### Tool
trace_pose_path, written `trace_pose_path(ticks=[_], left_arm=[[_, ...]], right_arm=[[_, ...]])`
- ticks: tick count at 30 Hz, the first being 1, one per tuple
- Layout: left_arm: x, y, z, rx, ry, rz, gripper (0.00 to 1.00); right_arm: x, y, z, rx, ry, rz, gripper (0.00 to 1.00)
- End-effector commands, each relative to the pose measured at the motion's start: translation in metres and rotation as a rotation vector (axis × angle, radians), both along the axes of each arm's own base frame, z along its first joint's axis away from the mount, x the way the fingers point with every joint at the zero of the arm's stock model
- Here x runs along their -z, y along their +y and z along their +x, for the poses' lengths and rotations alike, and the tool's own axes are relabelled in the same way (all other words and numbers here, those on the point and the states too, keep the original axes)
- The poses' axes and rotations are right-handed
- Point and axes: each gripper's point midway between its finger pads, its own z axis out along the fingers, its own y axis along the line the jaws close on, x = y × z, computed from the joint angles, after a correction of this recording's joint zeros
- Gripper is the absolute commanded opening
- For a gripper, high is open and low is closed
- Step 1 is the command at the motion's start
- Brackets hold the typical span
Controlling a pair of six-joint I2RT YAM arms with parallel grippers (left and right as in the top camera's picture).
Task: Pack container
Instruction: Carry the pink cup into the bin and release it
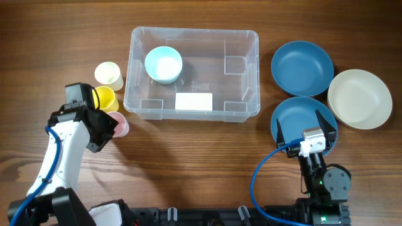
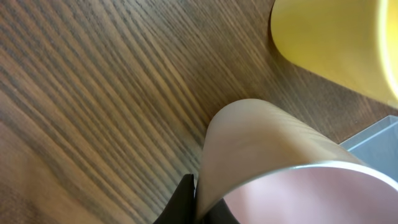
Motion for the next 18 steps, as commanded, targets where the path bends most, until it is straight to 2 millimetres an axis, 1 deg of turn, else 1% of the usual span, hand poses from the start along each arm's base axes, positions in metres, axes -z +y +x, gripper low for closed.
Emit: trace_pose_path(ticks=[1, 2, 6, 9, 12, 13, 14, 16, 18], left_arm=[[0.000, -0.001, -0.009, -0.004, 0.024, -0.010, 0.04], [-0.004, -0.002, -0.011, -0.004, 0.020, -0.009, 0.04], [-0.038, -0.001, -0.011, -0.004, -0.053, 0.011, 0.04], [-0.082, -0.001, -0.008, -0.004, -0.162, 0.034, 0.04], [-0.136, -0.003, -0.007, 0.002, -0.315, 0.054, 0.04], [-0.156, -0.007, -0.006, 0.013, -0.383, 0.051, 0.04], [-0.169, -0.012, -0.005, 0.026, -0.434, 0.043, 0.04], [-0.199, -0.028, 0.002, 0.090, -0.567, 0.016, 0.04], [-0.219, -0.048, 0.010, 0.209, -0.670, -0.005, 0.04]], right_arm=[[0.000, 0.004, -0.001, -0.022, -0.002, -0.008, 1.00], [0.000, 0.004, -0.001, -0.022, -0.002, -0.008, 1.00], [0.000, 0.004, -0.001, -0.022, -0.002, -0.008, 1.00], [0.000, 0.004, -0.001, -0.022, -0.002, -0.008, 1.00], [0.000, 0.004, -0.001, -0.022, -0.002, -0.008, 1.00], [0.000, 0.004, -0.001, -0.022, -0.002, -0.008, 1.00], [0.000, 0.004, -0.001, -0.022, -0.002, -0.008, 1.00], [0.000, 0.004, -0.001, -0.022, -0.002, -0.009, 1.00], [0.000, 0.004, -0.001, -0.022, -0.002, -0.008, 0.99]])
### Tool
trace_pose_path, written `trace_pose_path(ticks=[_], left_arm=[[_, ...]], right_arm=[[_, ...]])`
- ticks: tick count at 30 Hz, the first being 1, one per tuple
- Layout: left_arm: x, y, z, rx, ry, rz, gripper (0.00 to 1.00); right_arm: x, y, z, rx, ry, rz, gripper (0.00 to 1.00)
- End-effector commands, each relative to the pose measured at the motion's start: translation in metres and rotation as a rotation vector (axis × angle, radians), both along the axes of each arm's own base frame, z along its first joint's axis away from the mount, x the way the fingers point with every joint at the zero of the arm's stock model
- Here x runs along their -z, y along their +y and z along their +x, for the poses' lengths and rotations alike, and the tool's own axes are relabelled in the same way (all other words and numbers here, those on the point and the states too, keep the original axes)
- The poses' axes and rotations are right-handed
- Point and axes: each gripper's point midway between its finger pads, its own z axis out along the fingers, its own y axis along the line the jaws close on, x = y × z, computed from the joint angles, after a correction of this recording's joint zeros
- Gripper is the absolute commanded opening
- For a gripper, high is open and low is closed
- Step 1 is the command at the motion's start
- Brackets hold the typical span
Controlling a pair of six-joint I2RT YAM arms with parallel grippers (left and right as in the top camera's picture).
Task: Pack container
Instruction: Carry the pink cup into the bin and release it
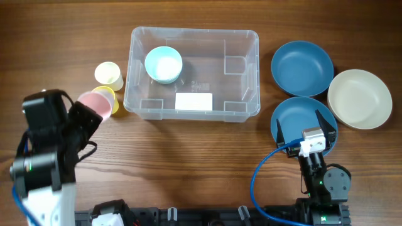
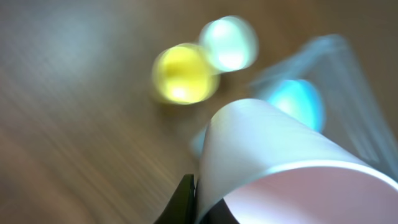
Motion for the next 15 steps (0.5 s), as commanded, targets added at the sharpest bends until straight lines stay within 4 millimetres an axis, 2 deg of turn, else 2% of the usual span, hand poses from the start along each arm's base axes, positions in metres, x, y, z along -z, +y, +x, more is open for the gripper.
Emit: trace_pose_path(ticks=[1, 3, 5, 6, 7, 11, 15], left_arm=[[-0.041, -0.041, 0.014, 0.212, -0.185, -0.021, 0.04], [-0.048, -0.062, 0.025, 0.329, -0.227, 0.015, 0.04], [-0.044, -0.079, 0.035, 0.406, -0.221, 0.030, 0.04], [-0.037, -0.086, 0.041, 0.429, -0.198, 0.037, 0.04], [-0.017, -0.096, 0.052, 0.452, -0.129, 0.065, 0.04], [0.026, -0.102, 0.072, 0.459, 0.017, 0.143, 0.04], [0.046, -0.106, 0.092, 0.503, 0.090, 0.168, 0.04]], right_arm=[[0.000, 0.004, -0.001, -0.022, -0.002, -0.008, 1.00], [0.000, 0.004, -0.001, -0.022, -0.002, -0.008, 1.00], [0.000, 0.004, -0.001, -0.022, -0.002, -0.008, 1.00], [0.000, 0.004, -0.001, -0.022, -0.002, -0.008, 1.00], [0.000, 0.004, -0.001, -0.022, -0.002, -0.008, 1.00], [0.000, 0.004, -0.001, -0.022, -0.002, -0.008, 1.00], [0.000, 0.004, -0.001, -0.022, -0.002, -0.008, 1.00]])
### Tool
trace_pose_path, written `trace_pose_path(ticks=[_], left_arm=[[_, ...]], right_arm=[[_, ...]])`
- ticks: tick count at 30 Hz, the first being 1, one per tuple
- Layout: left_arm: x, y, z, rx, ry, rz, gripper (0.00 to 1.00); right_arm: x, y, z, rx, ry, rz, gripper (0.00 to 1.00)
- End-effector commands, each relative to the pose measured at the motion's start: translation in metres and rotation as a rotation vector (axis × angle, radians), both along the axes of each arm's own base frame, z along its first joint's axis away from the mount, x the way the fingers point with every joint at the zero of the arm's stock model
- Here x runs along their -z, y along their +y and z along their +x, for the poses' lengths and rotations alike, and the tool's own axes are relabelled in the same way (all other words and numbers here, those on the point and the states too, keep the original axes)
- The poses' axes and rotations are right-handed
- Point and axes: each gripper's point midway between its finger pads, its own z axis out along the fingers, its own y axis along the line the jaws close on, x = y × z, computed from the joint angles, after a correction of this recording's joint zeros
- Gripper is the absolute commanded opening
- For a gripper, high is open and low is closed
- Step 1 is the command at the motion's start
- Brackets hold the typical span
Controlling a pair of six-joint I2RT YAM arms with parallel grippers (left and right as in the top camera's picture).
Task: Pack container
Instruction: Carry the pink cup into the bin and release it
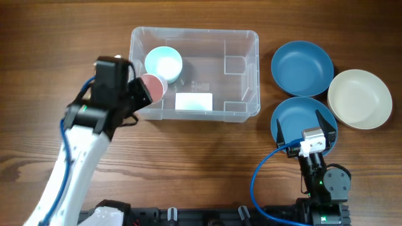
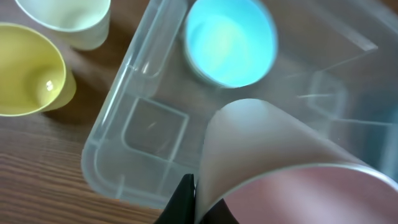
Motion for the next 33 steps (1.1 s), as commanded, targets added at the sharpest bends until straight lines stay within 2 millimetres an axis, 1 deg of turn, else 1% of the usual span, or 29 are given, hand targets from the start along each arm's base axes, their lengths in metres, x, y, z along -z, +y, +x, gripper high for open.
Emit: trace_pose_path(ticks=[1, 5, 8, 10, 12, 15, 18, 21, 26, 28, 29, 32, 33], left_arm=[[0.003, 0.003, 0.021, 0.038, 0.004, 0.084, 0.04], [0.014, 0.008, 0.027, 0.032, 0.034, 0.129, 0.04], [0.015, 0.009, 0.027, 0.028, 0.034, 0.160, 0.04], [0.015, 0.007, 0.026, 0.032, 0.028, 0.185, 0.04], [0.016, 0.000, 0.026, 0.050, 0.027, 0.194, 0.04], [0.024, -0.007, 0.027, 0.068, 0.042, 0.215, 0.04], [0.034, -0.003, 0.028, 0.057, 0.070, 0.249, 0.04], [0.045, -0.003, 0.030, 0.060, 0.099, 0.255, 0.04], [0.051, -0.003, 0.030, 0.062, 0.116, 0.261, 0.05], [0.051, -0.003, 0.031, 0.060, 0.115, 0.264, 0.15], [0.051, -0.002, 0.031, 0.058, 0.114, 0.268, 0.30], [0.051, -0.002, 0.031, 0.057, 0.114, 0.270, 0.41], [0.051, -0.002, 0.030, 0.057, 0.114, 0.270, 0.42]], right_arm=[[0.000, 0.004, -0.001, -0.022, -0.002, -0.008, 1.00], [0.000, 0.004, -0.001, -0.022, -0.003, -0.008, 1.00], [0.000, 0.004, -0.001, -0.022, -0.003, -0.008, 1.00], [0.000, 0.004, -0.001, -0.022, -0.002, -0.008, 1.00], [0.000, 0.004, -0.001, -0.022, -0.003, -0.008, 1.00], [0.000, 0.004, -0.001, -0.022, -0.002, -0.008, 1.00], [0.000, 0.004, -0.001, -0.022, -0.002, -0.008, 1.00], [0.000, 0.004, -0.001, -0.022, -0.003, -0.008, 1.00], [0.000, 0.004, -0.001, -0.022, -0.002, -0.008, 1.00], [0.000, 0.004, -0.001, -0.022, -0.003, -0.008, 1.00], [0.000, 0.004, -0.001, -0.022, -0.003, -0.008, 1.00], [0.000, 0.004, -0.001, -0.022, -0.003, -0.008, 1.00], [0.000, 0.004, -0.001, -0.022, -0.003, -0.008, 1.00]])
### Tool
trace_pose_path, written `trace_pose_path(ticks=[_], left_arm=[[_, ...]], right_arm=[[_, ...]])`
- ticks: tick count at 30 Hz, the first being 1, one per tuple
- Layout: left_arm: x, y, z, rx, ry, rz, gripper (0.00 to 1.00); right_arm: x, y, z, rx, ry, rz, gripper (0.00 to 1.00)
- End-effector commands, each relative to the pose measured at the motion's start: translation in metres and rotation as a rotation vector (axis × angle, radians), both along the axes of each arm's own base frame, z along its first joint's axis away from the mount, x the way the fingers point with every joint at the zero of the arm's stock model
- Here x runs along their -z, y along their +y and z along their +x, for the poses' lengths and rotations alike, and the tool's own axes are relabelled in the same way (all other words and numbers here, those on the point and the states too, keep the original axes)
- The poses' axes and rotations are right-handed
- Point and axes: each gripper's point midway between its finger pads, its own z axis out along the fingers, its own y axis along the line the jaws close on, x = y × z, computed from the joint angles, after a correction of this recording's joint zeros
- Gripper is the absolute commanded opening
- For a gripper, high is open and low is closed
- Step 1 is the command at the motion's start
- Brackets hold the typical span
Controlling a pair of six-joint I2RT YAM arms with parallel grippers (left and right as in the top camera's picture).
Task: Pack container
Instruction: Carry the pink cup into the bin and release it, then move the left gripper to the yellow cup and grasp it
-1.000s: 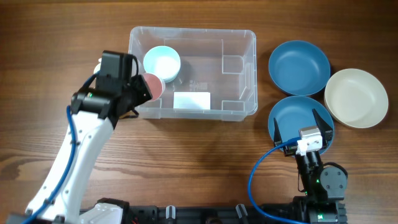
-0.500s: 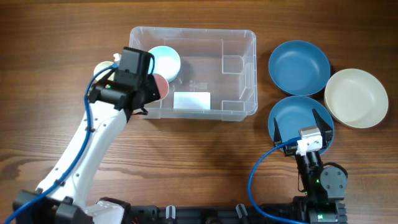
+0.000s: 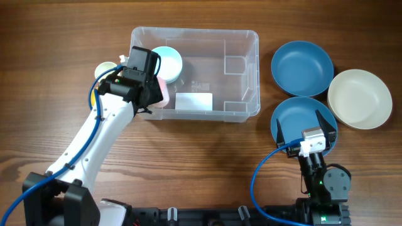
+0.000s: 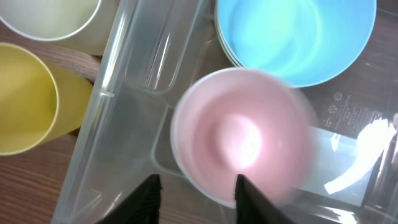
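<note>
The clear plastic container stands at the table's far middle. In its left end sits a light blue cup. Right beside it is the pink cup, mouth up and blurred, inside the container wall. My left gripper hangs open just above the pink cup, not touching it. Outside the container's left wall stand a yellow cup and a cream cup. My right gripper rests open over a blue bowl.
To the right of the container lie two blue bowls and a cream bowl. A white label lies on the container's floor. The left arm crosses the table's left side up to the container.
My left gripper has opened and let go of the pink cup, which is now inside the container's left end beside the light blue cup. The right arm has not moved.
My left gripper was shut on the pink cup on the table beside the yellow cup. Then it held the cup raised at the left, then over the container's left edge. Now the cup is released inside the container.
</note>
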Motion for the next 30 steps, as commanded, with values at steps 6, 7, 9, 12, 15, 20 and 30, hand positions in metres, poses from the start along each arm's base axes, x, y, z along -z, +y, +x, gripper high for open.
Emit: trace_pose_path(ticks=[6, 7, 9, 12, 15, 20, 30], left_arm=[[-0.014, 0.001, 0.007, 0.001, -0.043, 0.009, 0.43], [-0.017, 0.001, 0.008, 0.000, -0.052, 0.006, 0.43], [-0.024, 0.000, 0.009, 0.000, -0.071, 0.000, 0.43], [-0.037, 0.000, 0.010, 0.000, -0.104, -0.010, 0.43], [-0.048, 0.000, 0.010, -0.001, -0.132, -0.018, 0.43], [-0.101, 0.032, 0.004, -0.128, -0.230, 0.020, 0.45], [-0.104, 0.156, -0.038, -0.620, -0.174, -0.130, 0.60]], right_arm=[[0.000, 0.004, -0.001, -0.022, -0.002, -0.008, 1.00], [0.000, 0.004, -0.001, -0.022, -0.002, -0.008, 1.00], [0.000, 0.004, -0.001, -0.022, -0.002, -0.008, 1.00], [0.000, 0.004, -0.001, -0.022, -0.002, -0.008, 1.00], [0.000, 0.004, -0.001, -0.022, -0.002, -0.008, 1.00], [0.000, 0.004, -0.001, -0.022, -0.002, -0.009, 1.00], [0.000, 0.004, -0.001, -0.022, -0.002, -0.008, 1.00]])
